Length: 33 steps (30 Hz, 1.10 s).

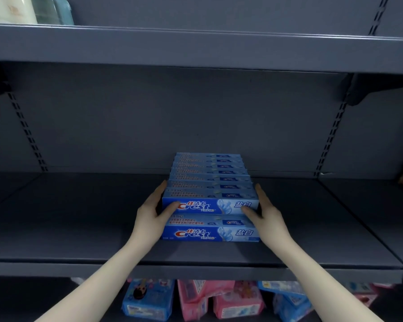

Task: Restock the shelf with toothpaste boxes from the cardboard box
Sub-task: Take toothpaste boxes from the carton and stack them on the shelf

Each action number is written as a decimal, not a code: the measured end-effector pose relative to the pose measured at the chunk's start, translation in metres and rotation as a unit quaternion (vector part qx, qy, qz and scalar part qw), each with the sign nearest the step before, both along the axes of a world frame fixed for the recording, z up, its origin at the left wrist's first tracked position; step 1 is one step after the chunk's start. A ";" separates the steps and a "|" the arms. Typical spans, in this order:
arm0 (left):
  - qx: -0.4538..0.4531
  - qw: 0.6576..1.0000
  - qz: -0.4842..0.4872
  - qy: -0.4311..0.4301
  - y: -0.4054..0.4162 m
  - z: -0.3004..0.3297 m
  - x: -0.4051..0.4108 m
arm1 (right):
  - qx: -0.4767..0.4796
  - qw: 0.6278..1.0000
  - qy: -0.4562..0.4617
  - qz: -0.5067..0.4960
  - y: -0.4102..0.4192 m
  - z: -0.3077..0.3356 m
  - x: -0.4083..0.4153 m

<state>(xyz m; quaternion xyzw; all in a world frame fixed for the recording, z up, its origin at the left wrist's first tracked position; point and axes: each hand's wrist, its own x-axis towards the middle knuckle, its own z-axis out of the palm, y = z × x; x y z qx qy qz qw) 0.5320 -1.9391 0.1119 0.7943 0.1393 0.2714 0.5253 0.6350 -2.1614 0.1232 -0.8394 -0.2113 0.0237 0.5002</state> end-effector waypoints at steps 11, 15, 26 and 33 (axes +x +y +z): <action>0.036 0.997 0.047 -0.047 -0.017 0.014 -0.018 | 0.003 1.000 -0.024 -0.005 -0.029 0.004 -0.023; 0.054 0.996 0.051 -0.053 -0.042 0.012 -0.035 | -0.038 0.998 -0.041 0.002 -0.051 0.003 -0.039; 0.133 0.991 0.032 0.012 -0.126 -0.006 -0.080 | -0.137 0.988 -0.067 0.036 -0.121 -0.019 -0.081; 0.216 0.975 0.016 0.048 -0.175 -0.049 -0.104 | -0.187 0.979 -0.071 0.042 -0.160 -0.063 -0.104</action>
